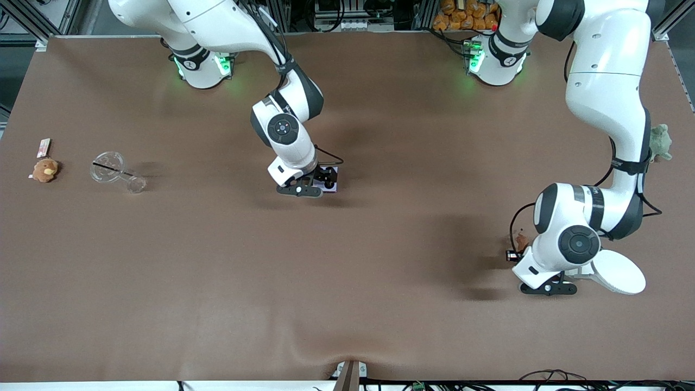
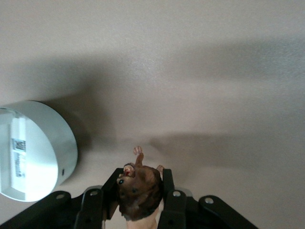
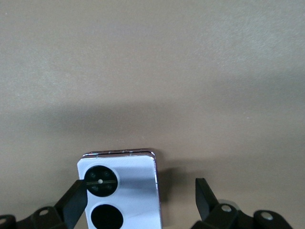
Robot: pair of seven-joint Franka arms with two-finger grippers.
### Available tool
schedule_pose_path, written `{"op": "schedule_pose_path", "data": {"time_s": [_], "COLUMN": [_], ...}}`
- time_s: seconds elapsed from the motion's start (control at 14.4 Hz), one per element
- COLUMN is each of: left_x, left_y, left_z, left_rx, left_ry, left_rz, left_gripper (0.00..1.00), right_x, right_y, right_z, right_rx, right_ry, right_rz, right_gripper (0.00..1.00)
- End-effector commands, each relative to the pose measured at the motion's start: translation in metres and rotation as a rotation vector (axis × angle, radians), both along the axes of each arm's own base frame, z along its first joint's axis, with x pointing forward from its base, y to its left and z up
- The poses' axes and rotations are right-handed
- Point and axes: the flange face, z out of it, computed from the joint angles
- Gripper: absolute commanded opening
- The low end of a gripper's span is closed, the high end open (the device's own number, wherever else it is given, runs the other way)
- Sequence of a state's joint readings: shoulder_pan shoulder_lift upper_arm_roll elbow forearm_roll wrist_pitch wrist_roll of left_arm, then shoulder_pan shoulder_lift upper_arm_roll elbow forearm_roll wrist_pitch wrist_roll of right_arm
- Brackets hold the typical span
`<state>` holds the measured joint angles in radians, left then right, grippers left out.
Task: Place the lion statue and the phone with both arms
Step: 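Set the lion beside the lamp while the right gripper grasps the phone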
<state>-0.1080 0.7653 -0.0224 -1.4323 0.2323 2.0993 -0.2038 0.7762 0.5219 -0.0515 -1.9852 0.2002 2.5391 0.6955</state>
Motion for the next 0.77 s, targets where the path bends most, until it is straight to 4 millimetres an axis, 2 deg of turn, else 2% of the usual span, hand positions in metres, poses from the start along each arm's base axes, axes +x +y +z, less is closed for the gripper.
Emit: {"op": "schedule_pose_path", "data": {"time_s": [0.0, 0.21, 0.35, 0.56, 0.63, 0.7], "left_x": [0.006, 0.007, 0.008, 0.008, 0.007, 0.007], "left_y": [0.003, 0.007, 0.009, 0.009, 0.009, 0.009], "left_z": [0.006, 0.006, 0.001, -0.009, -0.010, -0.011], "left_rx": [0.044, 0.044, 0.045, 0.043, 0.043, 0.044], "left_ry": [-0.019, -0.020, -0.027, -0.025, -0.021, -0.020], "left_rz": [-0.013, -0.016, -0.019, -0.023, -0.025, -0.026], "left_gripper": [0.13, 0.19, 0.30, 0.38, 0.47, 0.75], "right_x": [-0.007, -0.011, -0.013, -0.013, -0.015, -0.018], "right_y": [0.009, 0.017, 0.019, 0.021, 0.023, 0.026], "right_z": [-0.013, -0.016, -0.016, -0.021, -0.024, -0.027], "right_rx": [0.011, 0.018, 0.019, 0.019, 0.020, 0.023], "right_ry": [-0.018, -0.031, -0.031, -0.032, -0.038, -0.042], "right_rz": [-0.044, -0.038, -0.035, -0.034, -0.032, -0.028], "right_gripper": [1.00, 1.00, 1.00, 1.00, 1.00, 1.00]}}
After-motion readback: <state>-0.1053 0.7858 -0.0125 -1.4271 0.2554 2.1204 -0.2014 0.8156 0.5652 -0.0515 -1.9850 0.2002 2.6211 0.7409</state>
